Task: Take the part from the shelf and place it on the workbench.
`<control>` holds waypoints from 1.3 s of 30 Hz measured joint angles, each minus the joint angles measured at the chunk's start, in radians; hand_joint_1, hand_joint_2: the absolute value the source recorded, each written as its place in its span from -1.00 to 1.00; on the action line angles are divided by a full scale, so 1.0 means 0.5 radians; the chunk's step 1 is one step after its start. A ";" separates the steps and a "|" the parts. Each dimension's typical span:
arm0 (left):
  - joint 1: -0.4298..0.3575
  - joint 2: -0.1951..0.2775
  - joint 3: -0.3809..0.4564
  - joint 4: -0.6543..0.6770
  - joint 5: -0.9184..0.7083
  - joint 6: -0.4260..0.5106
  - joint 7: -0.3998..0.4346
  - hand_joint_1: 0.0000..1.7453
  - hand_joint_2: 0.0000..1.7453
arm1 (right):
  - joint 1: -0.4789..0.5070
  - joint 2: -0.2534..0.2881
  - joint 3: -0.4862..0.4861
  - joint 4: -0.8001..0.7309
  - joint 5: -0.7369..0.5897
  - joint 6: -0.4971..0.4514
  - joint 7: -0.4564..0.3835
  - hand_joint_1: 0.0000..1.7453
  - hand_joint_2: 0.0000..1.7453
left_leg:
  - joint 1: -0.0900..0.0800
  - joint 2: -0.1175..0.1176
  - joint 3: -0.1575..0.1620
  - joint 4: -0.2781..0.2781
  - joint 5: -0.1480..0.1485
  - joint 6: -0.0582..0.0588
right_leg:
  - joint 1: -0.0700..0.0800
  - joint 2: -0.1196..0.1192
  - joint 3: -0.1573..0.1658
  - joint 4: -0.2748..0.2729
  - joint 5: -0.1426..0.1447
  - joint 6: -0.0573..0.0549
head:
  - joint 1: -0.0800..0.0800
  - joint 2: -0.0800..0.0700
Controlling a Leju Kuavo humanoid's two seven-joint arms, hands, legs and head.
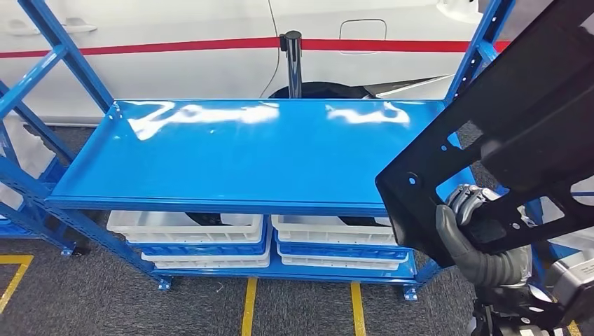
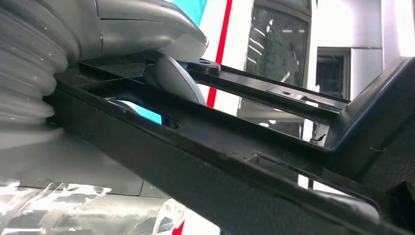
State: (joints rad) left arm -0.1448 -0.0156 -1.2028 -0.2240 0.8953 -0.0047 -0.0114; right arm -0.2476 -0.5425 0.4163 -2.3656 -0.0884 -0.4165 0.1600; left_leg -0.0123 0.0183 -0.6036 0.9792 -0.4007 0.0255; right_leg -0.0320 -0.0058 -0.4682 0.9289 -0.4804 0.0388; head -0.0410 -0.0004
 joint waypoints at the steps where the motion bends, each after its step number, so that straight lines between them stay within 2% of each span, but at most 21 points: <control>1: -0.002 0.000 0.002 0.000 0.004 0.008 0.000 -1.00 1.00 | 0.001 -0.009 -0.013 -0.010 0.001 -0.003 0.006 1.00 1.00 | 0.004 -0.008 -0.026 0.093 -0.091 -0.008 | 0.002 -0.002 -0.018 0.001 0.016 -0.011 | -0.001 0.000; 3: -0.009 0.000 0.011 0.000 0.010 0.018 0.001 -1.00 1.00 | 0.004 -0.029 -0.042 -0.032 0.004 -0.010 0.018 1.00 1.00 | 0.008 -0.017 -0.088 0.370 -0.287 -0.021 | 0.008 -0.001 -0.068 0.003 0.058 -0.028 | -0.002 0.000; 4: -0.011 0.000 0.016 0.000 0.013 0.018 0.002 -1.00 1.00 | 0.007 -0.037 -0.055 -0.043 0.004 -0.012 0.023 1.00 1.00 | 0.009 -0.017 -0.099 0.487 -0.335 -0.024 | 0.010 0.001 -0.095 0.003 0.079 -0.030 | -0.002 0.000; 6: -0.010 0.000 0.023 0.000 0.014 0.018 0.007 -1.00 1.00 | 0.013 -0.050 -0.076 -0.061 0.004 -0.014 0.031 1.00 1.00 | 0.010 -0.017 -0.034 0.526 -0.299 -0.020 | 0.015 0.013 -0.147 0.005 0.121 -0.028 | -0.003 0.000; 8: -0.001 0.000 0.027 0.001 0.013 0.018 0.011 -1.00 1.00 | 0.016 -0.061 -0.092 -0.077 0.005 -0.014 0.035 1.00 1.00 | 0.009 -0.026 0.149 0.284 -0.189 0.001 | 0.017 0.026 -0.190 0.006 0.159 -0.020 | -0.003 0.000; 10: 0.010 0.000 0.029 0.001 0.014 0.013 0.013 -1.00 1.00 | 0.017 -0.071 -0.108 -0.094 0.008 -0.014 0.035 1.00 1.00 | 0.000 -0.043 0.340 -0.035 -0.162 0.031 | 0.022 0.031 -0.221 0.005 0.195 -0.004 | -0.002 0.000; 12: 0.020 -0.001 0.031 0.002 0.015 0.009 0.012 -1.00 1.00 | 0.020 -0.081 -0.121 -0.109 0.010 -0.014 0.036 1.00 1.00 | -0.012 -0.052 0.402 -0.175 -0.172 0.049 | 0.020 0.030 -0.237 -0.003 0.233 0.018 | -0.002 0.000; 14: 0.026 -0.005 0.031 0.002 0.018 0.009 0.012 -1.00 1.00 | 0.026 -0.091 -0.130 -0.117 0.012 -0.014 0.038 1.00 1.00 | -0.009 -0.046 0.369 -0.186 -0.137 0.067 | 0.018 0.032 -0.253 -0.003 0.245 0.040 | -0.004 0.000; 16: 0.027 -0.009 0.032 0.002 0.020 0.013 0.010 -1.00 1.00 | 0.034 -0.100 -0.139 -0.123 0.016 -0.014 0.038 1.00 1.00 | 0.000 -0.037 0.324 -0.196 -0.089 0.096 | 0.017 0.031 -0.305 0.115 0.113 0.054 | -0.002 0.000; 18: 0.030 -0.010 0.033 0.003 0.021 0.020 0.008 -1.00 1.00 | 0.044 -0.110 -0.145 -0.130 0.022 -0.014 0.040 1.00 1.00 | 0.001 -0.031 0.272 -0.193 -0.046 0.111 | 0.014 0.027 -0.384 0.385 -0.104 0.062 | 0.001 0.000; 19: 0.031 -0.010 0.033 0.003 0.022 0.024 0.006 -1.00 1.00 | 0.049 -0.113 -0.148 -0.132 0.024 -0.015 0.040 1.00 1.00 | 0.001 -0.028 0.246 -0.191 -0.026 0.110 | 0.014 0.027 -0.412 0.522 -0.166 0.068 | 0.002 0.000; 21: 0.031 -0.011 0.034 0.003 0.023 0.024 0.004 -1.00 1.00 | 0.056 -0.115 -0.153 -0.133 0.028 -0.018 0.041 1.00 1.00 | 0.002 -0.020 0.194 -0.180 0.012 0.105 | 0.013 0.025 -0.392 0.639 -0.139 0.076 | 0.002 0.000; 22: 0.029 -0.011 0.034 0.003 0.023 0.024 0.003 -1.00 1.00 | 0.059 -0.115 -0.156 -0.134 0.028 -0.021 0.040 1.00 1.00 | 0.004 -0.017 0.169 -0.172 0.027 0.099 | 0.011 0.023 -0.328 0.584 -0.074 0.079 | 0.002 0.000; 24: 0.024 -0.012 0.035 0.003 0.025 0.024 0.006 -1.00 1.00 | 0.067 -0.115 -0.164 -0.134 0.028 -0.026 0.037 1.00 1.00 | 0.002 -0.015 0.125 -0.144 0.048 0.085 | 0.009 0.018 -0.117 0.305 0.020 0.081 | 0.002 0.000; 26: 0.019 -0.012 0.037 0.003 0.026 0.024 0.009 -1.00 1.00 | 0.076 -0.119 -0.171 -0.138 0.029 -0.030 0.030 1.00 1.00 | -0.005 -0.015 0.093 -0.116 0.065 0.066 | 0.014 0.017 0.040 0.053 0.010 0.070 | 0.002 0.000; 27: 0.016 -0.012 0.038 0.003 0.026 0.024 0.010 -1.00 1.00 | 0.079 -0.121 -0.172 -0.141 0.029 -0.032 0.025 1.00 1.00 | -0.009 -0.015 0.078 -0.106 0.078 0.055 | 0.019 0.018 0.064 -0.003 -0.007 0.063 | 0.001 0.000; 30: 0.012 -0.009 0.040 0.006 0.029 0.024 0.009 -1.00 1.00 | 0.087 -0.123 -0.174 -0.149 0.027 -0.039 0.011 1.00 1.00 | -0.009 -0.021 0.022 -0.057 0.055 0.021 | 0.008 0.010 0.020 -0.020 0.007 0.018 | -0.002 0.000; 33: 0.001 -0.006 0.045 0.007 0.033 0.025 0.009 -1.00 1.00 | 0.096 -0.124 -0.176 -0.150 0.023 -0.042 0.006 1.00 1.00 | 0.001 -0.027 -0.070 0.260 -0.223 -0.010 | 0.006 -0.002 -0.046 -0.022 0.062 -0.024 | -0.008 0.000; 35: -0.007 -0.005 0.047 0.007 0.033 0.026 0.009 -1.00 1.00 | 0.103 -0.124 -0.178 -0.150 0.017 -0.045 0.005 1.00 1.00 | 0.004 -0.027 -0.097 0.512 -0.332 -0.018 | 0.011 -0.002 -0.097 -0.019 0.102 -0.031 | -0.010 0.000; 37: -0.004 -0.005 0.047 0.007 0.030 0.027 0.009 -1.00 1.00 | 0.110 -0.124 -0.181 -0.150 0.012 -0.047 0.002 1.00 1.00 | 0.004 -0.028 -0.021 0.527 -0.259 -0.010 | 0.017 0.003 -0.149 -0.014 0.141 -0.031 | -0.010 0.000; 39: 0.005 -0.005 0.047 0.008 0.028 0.027 0.011 -1.00 1.00 | 0.116 -0.124 -0.185 -0.150 0.010 -0.047 -0.010 1.00 1.00 | 0.002 -0.033 0.168 0.274 -0.163 0.016 | 0.022 0.011 -0.192 -0.012 0.178 -0.023 | -0.010 0.000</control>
State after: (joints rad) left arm -0.1421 -0.0179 -1.1791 -0.2202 0.9093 0.0086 -0.0059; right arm -0.1896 -0.6043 0.3237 -2.4408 -0.0834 -0.4402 0.1552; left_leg -0.0115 0.0017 -0.5195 1.1163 -0.4820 0.0336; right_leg -0.0207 -0.0004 -0.5643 0.9230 -0.3912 0.0271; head -0.0461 -0.0004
